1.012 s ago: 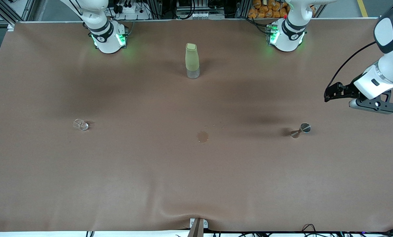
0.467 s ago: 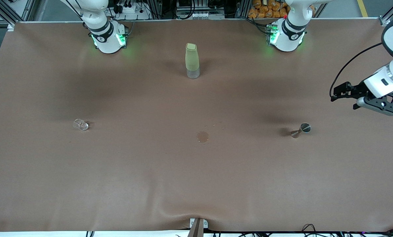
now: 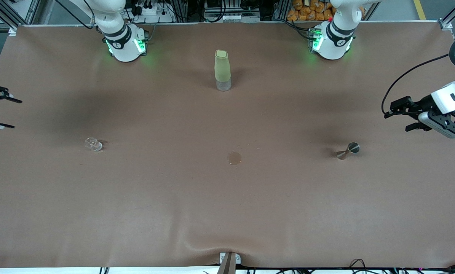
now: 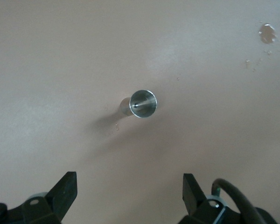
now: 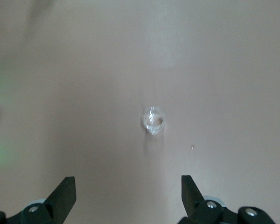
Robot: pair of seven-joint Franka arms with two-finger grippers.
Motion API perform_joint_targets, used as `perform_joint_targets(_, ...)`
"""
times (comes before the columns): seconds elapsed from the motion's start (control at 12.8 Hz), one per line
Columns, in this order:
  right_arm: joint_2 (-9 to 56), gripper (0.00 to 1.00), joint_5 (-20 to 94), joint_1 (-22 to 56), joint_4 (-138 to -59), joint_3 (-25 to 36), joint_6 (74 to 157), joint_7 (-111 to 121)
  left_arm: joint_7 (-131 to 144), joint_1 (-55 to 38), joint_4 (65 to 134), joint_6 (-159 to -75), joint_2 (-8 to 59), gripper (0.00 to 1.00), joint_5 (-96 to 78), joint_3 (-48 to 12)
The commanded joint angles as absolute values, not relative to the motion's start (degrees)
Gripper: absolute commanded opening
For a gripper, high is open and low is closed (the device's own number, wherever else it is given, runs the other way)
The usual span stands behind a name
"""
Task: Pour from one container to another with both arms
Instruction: 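Reach the right gripper to the glass cup while the left gripper reaches the jigger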
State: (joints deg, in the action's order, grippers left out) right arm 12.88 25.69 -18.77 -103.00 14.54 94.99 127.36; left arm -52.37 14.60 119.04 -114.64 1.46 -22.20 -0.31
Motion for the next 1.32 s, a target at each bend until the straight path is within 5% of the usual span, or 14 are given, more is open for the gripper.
perform_joint_targets(0.0,17.21,1.00,33.37,-17.67,-103.18,16.61,93.78,138.39,-66.48,19.41,119.01,-114.88,5.43,1.00,-29.50,-0.79)
perform_joint_targets(0.54,29.43,1.00,50.17,-18.19,-104.50,20.83,89.92,156.43,-95.05,24.26,116.64,-113.12,16.94,1.00,-44.71,-0.88)
perform_joint_targets(0.93,37.60,1.00,59.66,-18.63,-104.41,22.41,85.96,165.65,-116.08,28.38,106.45,-100.57,32.32,1.00,-52.28,-0.88)
perform_joint_targets(1.25,42.79,1.00,65.55,-20.47,-104.41,22.41,84.11,172.77,-123.20,28.92,105.65,-98.00,35.77,1.00,-54.83,-1.14)
